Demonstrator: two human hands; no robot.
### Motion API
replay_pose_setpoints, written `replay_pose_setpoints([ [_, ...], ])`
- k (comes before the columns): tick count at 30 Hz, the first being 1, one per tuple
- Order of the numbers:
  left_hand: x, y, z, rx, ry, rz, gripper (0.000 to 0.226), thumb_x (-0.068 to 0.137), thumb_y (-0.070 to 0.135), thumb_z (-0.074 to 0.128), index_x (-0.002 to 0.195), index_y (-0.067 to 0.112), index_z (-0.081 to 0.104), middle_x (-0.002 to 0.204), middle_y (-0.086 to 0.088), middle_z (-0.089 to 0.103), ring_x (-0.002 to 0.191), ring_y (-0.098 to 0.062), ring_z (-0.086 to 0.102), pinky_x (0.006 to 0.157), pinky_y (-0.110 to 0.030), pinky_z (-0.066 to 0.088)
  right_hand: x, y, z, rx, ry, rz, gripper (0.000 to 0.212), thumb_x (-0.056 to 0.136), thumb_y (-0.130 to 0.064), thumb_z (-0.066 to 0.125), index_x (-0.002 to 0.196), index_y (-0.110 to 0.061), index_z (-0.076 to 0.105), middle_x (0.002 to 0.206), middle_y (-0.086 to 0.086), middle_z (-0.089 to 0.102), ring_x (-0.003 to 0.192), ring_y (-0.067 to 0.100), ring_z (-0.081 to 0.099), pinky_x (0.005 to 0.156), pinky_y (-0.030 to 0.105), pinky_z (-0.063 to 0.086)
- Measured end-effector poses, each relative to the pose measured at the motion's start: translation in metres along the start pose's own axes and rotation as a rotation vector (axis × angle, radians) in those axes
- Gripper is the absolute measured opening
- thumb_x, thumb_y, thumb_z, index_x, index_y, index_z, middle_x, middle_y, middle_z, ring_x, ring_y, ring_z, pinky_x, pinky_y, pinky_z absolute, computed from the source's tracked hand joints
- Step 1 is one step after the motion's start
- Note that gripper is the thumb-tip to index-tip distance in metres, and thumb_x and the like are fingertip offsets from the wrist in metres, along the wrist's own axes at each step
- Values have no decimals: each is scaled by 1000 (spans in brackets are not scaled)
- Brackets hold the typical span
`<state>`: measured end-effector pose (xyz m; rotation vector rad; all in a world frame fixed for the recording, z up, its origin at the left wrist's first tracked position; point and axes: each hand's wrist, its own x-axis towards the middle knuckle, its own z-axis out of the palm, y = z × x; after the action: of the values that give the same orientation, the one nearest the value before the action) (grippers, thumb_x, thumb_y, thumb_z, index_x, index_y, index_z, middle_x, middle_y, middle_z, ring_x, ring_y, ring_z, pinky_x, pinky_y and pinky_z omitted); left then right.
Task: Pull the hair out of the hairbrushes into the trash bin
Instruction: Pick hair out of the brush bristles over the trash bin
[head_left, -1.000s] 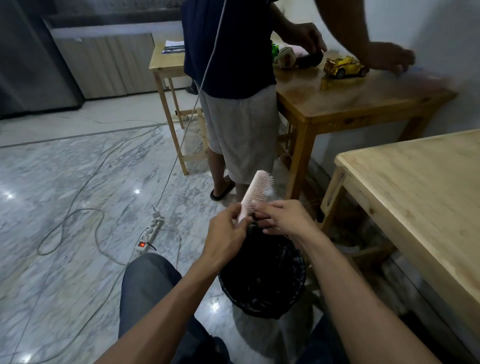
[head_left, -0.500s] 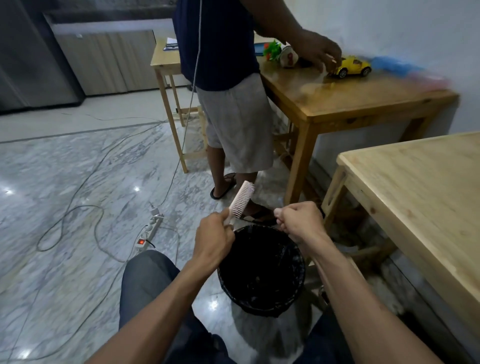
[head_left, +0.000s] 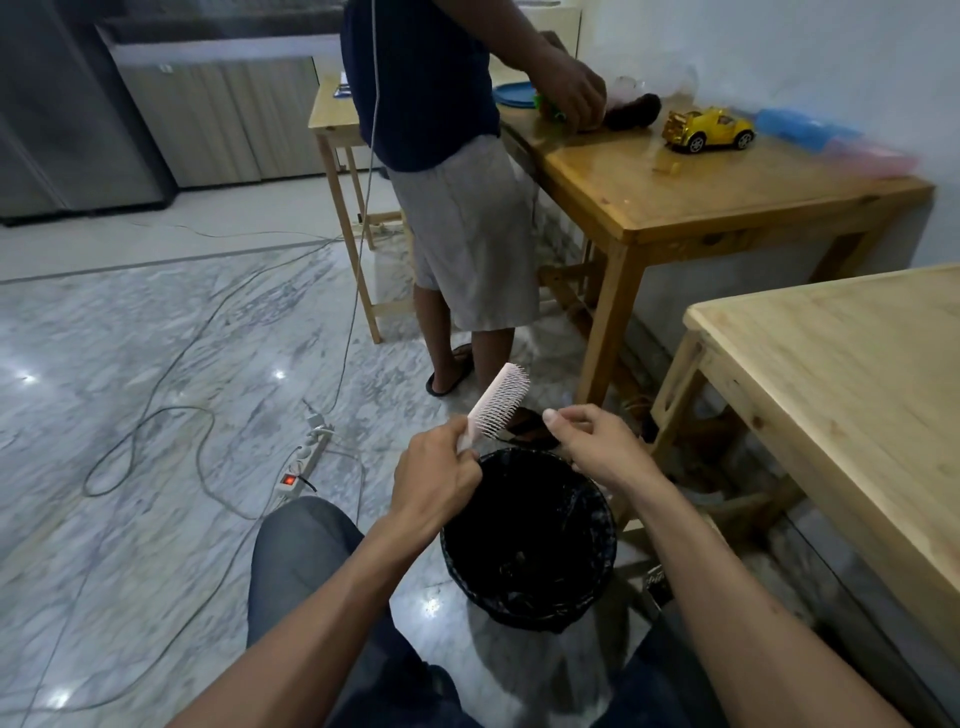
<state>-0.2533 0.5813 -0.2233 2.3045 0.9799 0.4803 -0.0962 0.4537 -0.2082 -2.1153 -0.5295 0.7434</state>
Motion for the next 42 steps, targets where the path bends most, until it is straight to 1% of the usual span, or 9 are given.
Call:
replay_pose_setpoints([
  [5, 0, 14, -6, -99, -81, 64, 34, 91, 18, 64, 124, 21, 67, 99, -10, 74, 85, -28, 67, 69, -38, 50, 8, -11, 5, 446, -157, -46, 53, 97, -47, 65, 143, -23, 54, 126, 4, 69, 90, 22, 78, 70, 33, 63],
  [13, 5, 8, -15, 20, -150, 252, 40, 86, 15, 57, 125, 16, 63, 102, -11, 75, 85, -30, 68, 69, -38, 52, 12, -17, 7, 587, 52, 61, 12, 93, -8, 74, 86, 2, 73, 60, 6, 74, 55, 13, 73, 51, 18, 58],
  [17, 3, -1, -12, 303, -116, 210, 34, 99, 33, 52, 133, 33, 57, 98, -8, 73, 88, -35, 67, 67, -41, 52, 13, -8, 9, 460, 120, 111, 13, 93, -5, 72, 87, 5, 75, 69, 14, 73, 53, 14, 68, 51, 19, 58],
  [23, 7, -13, -12, 324, -83, 88, 28, 102, 35, 49, 125, 25, 62, 87, -7, 71, 78, -33, 67, 60, -38, 48, 15, 12, 14, 228, 59, 175, 15, 96, -3, 67, 83, -2, 76, 86, 18, 78, 65, 17, 70, 65, 29, 60],
  [28, 2, -7, -12, 195, -133, -25, 36, 87, 31, 64, 121, 22, 63, 87, -3, 67, 75, -25, 62, 52, -32, 40, 10, 9, 17, 89, -131, 32, 46, 96, -21, 66, 141, -26, 60, 130, -2, 64, 121, 19, 61, 108, 43, 50],
  [31, 3, 0, -13, 113, -163, -56, 34, 81, 23, 65, 115, 22, 65, 86, -4, 68, 73, -25, 64, 55, -36, 47, 7, -4, 19, 392, -192, 126, 45, 101, -38, 62, 142, -21, 53, 122, 4, 66, 109, 23, 71, 96, 42, 59],
  [35, 3, 8, -16, 9, -140, -44, 28, 80, 22, 61, 107, 26, 70, 79, -4, 71, 69, -26, 66, 61, -41, 53, 10, -17, 16, 642, -75, 112, 43, 101, -21, 64, 141, -7, 53, 111, 14, 73, 85, 21, 76, 65, 28, 64],
  [38, 5, 18, -21, -55, -99, 1, 29, 83, 23, 62, 110, 29, 73, 78, -3, 72, 68, -24, 66, 62, -40, 55, 9, -30, 5, 770, 4, 86, 34, 99, -11, 65, 130, 1, 60, 92, 11, 74, 71, 16, 73, 62, 25, 64],
  [42, 9, 40, -29, -141, -59, 86, 25, 87, 26, 66, 109, 27, 77, 85, -2, 75, 78, -23, 69, 70, -43, 57, 2, -52, -15, 818, 44, 65, 24, 95, -20, 72, 117, -9, 66, 102, 10, 75, 76, 16, 75, 65, 31, 64],
])
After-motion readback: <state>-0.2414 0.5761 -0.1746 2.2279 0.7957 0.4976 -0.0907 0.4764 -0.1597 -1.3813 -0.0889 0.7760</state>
